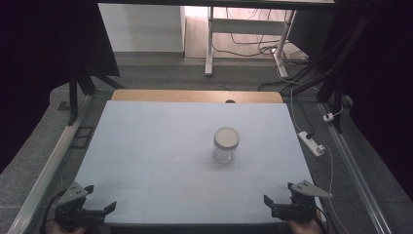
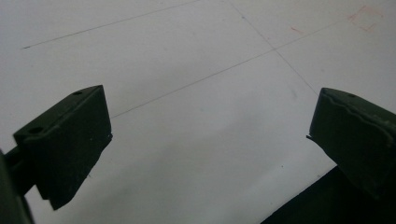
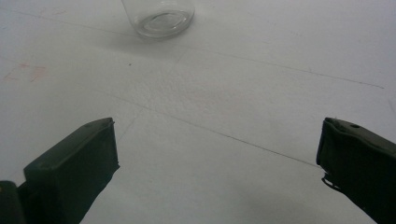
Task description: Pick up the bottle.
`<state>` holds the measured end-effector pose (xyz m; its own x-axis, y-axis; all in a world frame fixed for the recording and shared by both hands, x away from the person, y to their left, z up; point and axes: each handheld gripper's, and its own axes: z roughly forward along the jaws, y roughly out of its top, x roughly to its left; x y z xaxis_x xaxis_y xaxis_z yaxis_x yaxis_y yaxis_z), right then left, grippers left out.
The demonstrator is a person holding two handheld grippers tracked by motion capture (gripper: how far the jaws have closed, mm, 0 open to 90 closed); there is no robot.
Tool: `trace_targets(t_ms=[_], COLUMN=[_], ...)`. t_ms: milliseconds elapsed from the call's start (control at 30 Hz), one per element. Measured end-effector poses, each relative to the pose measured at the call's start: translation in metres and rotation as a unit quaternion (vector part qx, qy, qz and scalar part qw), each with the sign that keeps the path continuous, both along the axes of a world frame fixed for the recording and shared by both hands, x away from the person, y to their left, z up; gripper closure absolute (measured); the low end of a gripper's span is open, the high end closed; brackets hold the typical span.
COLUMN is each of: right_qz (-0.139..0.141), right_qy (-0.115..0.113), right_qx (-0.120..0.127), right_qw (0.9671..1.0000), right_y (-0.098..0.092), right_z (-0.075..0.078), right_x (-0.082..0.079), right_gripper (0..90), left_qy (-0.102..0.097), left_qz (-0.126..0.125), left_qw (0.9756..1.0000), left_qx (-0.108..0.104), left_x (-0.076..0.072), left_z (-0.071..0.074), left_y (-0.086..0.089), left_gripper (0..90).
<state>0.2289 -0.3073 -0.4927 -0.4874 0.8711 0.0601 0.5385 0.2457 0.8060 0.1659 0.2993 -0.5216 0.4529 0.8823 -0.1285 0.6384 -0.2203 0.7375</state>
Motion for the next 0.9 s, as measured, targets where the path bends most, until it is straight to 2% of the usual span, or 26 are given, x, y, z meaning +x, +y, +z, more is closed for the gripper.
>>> trace_targets(t_ms=[200, 433, 633, 767, 900], right_qz=[0.003, 0.001, 0.005, 0.009, 0.014], right_qy=[0.000, 0.004, 0.004, 0.001, -0.014], right_qx=[-0.005, 0.002, -0.011, -0.012, -0.009], right_qw=[1.0000, 1.0000, 0.9999, 0.9999, 0.9998], right_y=[0.0014, 0.0000, 0.0030, 0.0036, 0.0026], right_z=[0.0000, 0.0001, 0.0001, 0.0006, 0.0031], right_x=[-0.0005, 0.0003, 0.0005, 0.0005, 0.0003], right_gripper=[0.0, 0.0, 0.0, 0.0, 0.0], left_qy=[-0.003, -0.004, -0.001, 0.000, 0.001], left_qz=[-0.003, -0.003, -0.004, -0.004, -0.004], left_qw=[1.0000, 0.9999, 0.9999, 1.0000, 1.0000], left_qx=[0.004, 0.010, 0.009, 0.008, 0.008], left_x=[-0.0006, -0.0005, -0.0002, 0.0000, 0.0002], left_z=[0.0005, 0.0005, 0.0003, 0.0000, -0.0001], left_y=[-0.0011, -0.0023, -0.0023, -0.0020, -0.0019], left_gripper=[0.0, 0.0, 0.0, 0.0, 0.0])
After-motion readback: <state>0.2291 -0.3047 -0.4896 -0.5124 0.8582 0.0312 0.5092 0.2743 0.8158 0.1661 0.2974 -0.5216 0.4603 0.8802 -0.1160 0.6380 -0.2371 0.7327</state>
